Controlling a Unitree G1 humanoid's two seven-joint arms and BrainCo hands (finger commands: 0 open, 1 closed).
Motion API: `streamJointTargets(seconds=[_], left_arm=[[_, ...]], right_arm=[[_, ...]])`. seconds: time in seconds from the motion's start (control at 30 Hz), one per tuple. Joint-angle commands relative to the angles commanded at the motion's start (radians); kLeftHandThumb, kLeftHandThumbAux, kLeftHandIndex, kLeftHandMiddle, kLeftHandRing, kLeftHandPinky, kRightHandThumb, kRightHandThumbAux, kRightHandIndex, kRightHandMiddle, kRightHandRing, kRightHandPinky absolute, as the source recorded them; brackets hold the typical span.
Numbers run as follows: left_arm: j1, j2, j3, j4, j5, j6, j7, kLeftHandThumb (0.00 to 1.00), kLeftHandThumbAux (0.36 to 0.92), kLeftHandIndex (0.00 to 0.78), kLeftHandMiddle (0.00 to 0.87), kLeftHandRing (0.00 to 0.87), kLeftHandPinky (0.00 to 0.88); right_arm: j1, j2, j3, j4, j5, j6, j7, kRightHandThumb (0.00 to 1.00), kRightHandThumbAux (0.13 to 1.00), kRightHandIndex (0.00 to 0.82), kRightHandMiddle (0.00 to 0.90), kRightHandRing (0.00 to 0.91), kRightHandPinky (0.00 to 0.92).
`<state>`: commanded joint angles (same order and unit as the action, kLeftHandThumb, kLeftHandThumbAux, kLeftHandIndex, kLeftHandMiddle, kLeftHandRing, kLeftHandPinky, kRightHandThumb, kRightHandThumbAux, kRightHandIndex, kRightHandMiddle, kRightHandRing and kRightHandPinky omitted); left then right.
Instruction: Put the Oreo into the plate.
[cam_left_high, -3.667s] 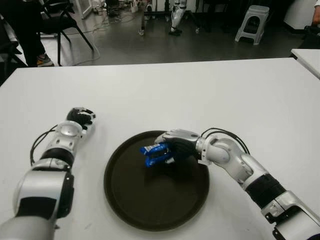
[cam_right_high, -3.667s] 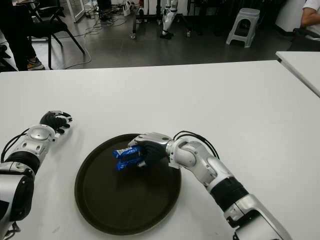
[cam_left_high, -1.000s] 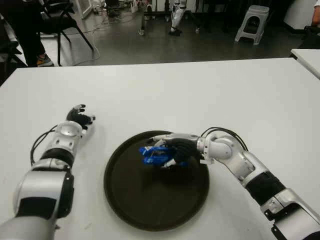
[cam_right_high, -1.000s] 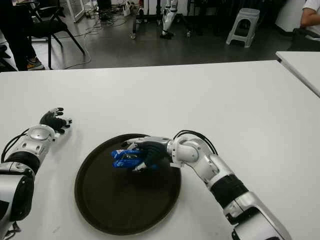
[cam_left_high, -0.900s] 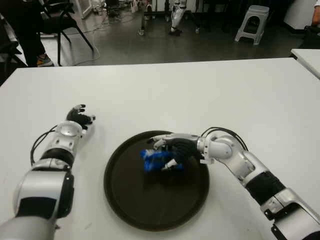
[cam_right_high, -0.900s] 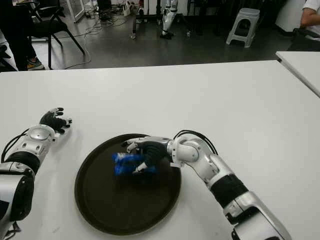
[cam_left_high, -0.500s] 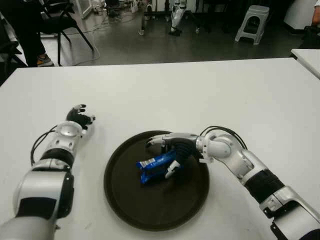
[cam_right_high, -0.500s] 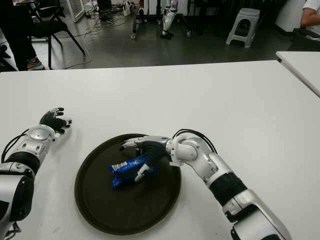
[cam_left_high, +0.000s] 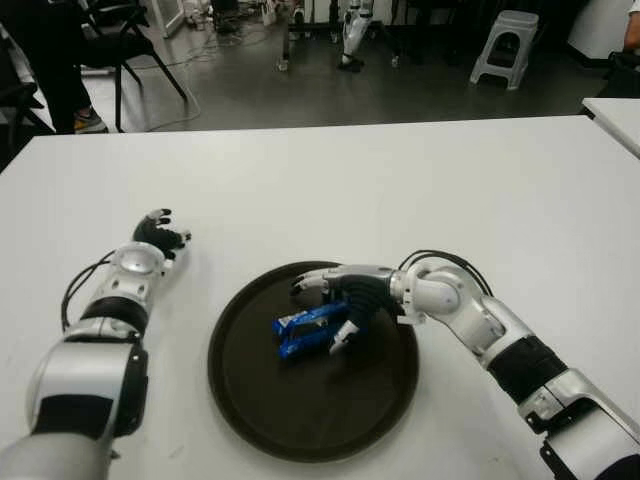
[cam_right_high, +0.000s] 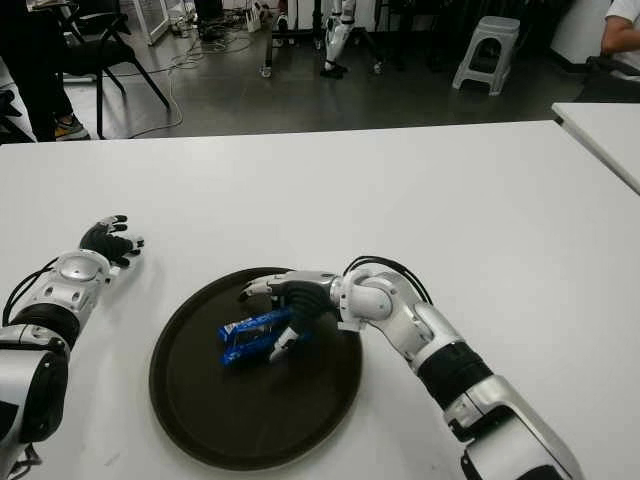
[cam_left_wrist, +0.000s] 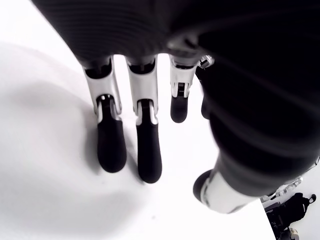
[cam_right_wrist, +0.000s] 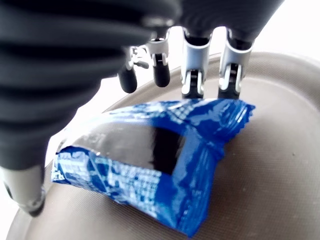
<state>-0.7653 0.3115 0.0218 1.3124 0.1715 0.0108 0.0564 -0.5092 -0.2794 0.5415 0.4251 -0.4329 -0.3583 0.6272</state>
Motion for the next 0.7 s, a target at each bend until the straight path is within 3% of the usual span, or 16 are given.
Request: streamJointTargets(seconds=[0.47, 0.7], left_arm=[[0.001, 0.001, -0.002, -0.002, 0.0, -0.004, -0.008, 0.141, 0.866, 0.085, 0.105, 0.128, 0.124], [0.0, 0.0, -0.005, -0.002, 0.002, -0.001, -0.006, 0.171, 0.852, 0.065, 0.089, 0.109, 0.106]], right_arm=[[-0.02, -0.001, -0.003, 0.02, -0.004, 0.004, -0.004, 0.0, 0.592, 0.0, 0.0, 0.0, 0.0], [-0.064, -0.018, -0.056, 0.052, 0.018, 0.015, -0.03, 0.0, 0.594, 0.0, 0.0, 0.0, 0.0]])
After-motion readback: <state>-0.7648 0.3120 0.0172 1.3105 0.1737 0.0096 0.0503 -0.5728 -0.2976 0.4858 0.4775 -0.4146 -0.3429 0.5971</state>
